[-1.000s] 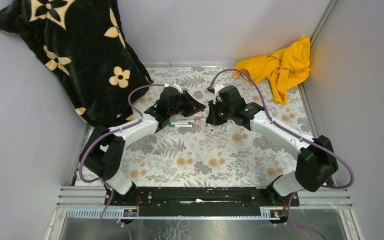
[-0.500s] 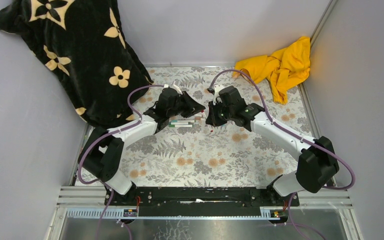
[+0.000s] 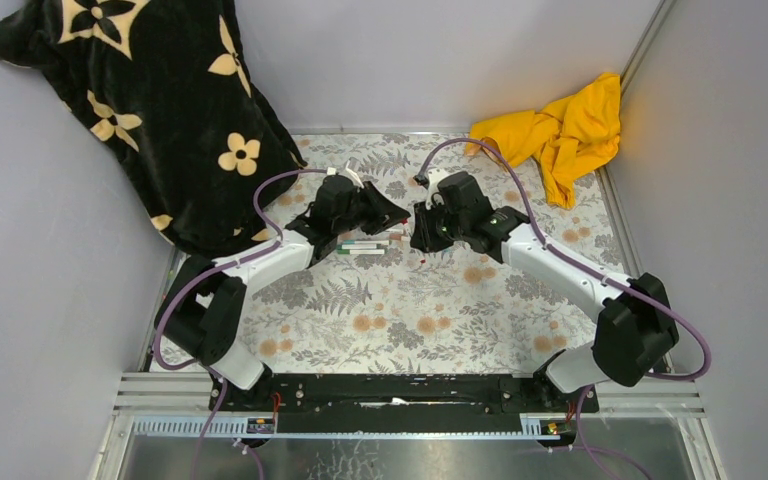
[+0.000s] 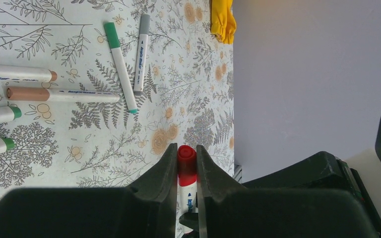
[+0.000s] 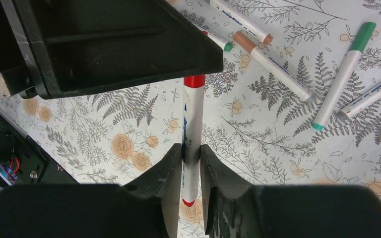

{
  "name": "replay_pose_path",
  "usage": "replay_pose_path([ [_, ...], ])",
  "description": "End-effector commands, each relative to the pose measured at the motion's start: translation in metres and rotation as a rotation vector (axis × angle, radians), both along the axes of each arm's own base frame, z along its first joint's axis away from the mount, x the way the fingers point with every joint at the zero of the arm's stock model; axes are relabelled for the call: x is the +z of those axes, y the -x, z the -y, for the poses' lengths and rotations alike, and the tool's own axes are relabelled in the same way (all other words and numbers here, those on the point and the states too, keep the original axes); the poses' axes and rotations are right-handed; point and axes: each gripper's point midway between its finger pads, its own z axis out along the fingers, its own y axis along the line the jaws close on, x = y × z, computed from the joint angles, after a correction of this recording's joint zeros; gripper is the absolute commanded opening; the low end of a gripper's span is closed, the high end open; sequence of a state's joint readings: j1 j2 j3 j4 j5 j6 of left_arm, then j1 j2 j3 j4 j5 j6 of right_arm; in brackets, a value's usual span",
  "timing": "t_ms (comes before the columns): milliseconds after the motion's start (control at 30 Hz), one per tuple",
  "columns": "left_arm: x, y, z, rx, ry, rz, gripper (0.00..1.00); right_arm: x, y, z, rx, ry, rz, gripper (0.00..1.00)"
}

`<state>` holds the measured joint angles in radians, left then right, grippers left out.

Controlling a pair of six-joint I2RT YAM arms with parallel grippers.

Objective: Open the pen caps

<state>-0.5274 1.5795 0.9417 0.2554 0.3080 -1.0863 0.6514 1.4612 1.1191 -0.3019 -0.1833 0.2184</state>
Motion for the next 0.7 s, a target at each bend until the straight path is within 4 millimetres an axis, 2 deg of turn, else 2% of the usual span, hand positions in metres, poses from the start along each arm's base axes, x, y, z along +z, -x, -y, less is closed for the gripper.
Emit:
replay_pose_path([
  [0,0.012,0.003,0.002,-0.032,0.028,0.031,0.00,0.031,-0.017,-0.018,0.017,-0.078,0.080,0.26],
  [267,0.013,0.003,0.007,-0.050,0.049,0.023,0.00,0.033,-0.022,-0.025,0.031,-0.088,0.083,0.31],
  [533,0.020,0.004,0.012,-0.068,0.093,0.016,0.00,0.025,-0.026,-0.029,0.034,-0.086,0.074,0.32],
  [600,0.023,0.004,0.012,-0.066,0.100,0.018,0.00,0.022,-0.027,-0.030,0.032,-0.081,0.070,0.25],
  [667,0.025,0.004,0.011,-0.062,0.102,0.020,0.00,0.020,-0.027,-0.029,0.031,-0.075,0.065,0.08],
])
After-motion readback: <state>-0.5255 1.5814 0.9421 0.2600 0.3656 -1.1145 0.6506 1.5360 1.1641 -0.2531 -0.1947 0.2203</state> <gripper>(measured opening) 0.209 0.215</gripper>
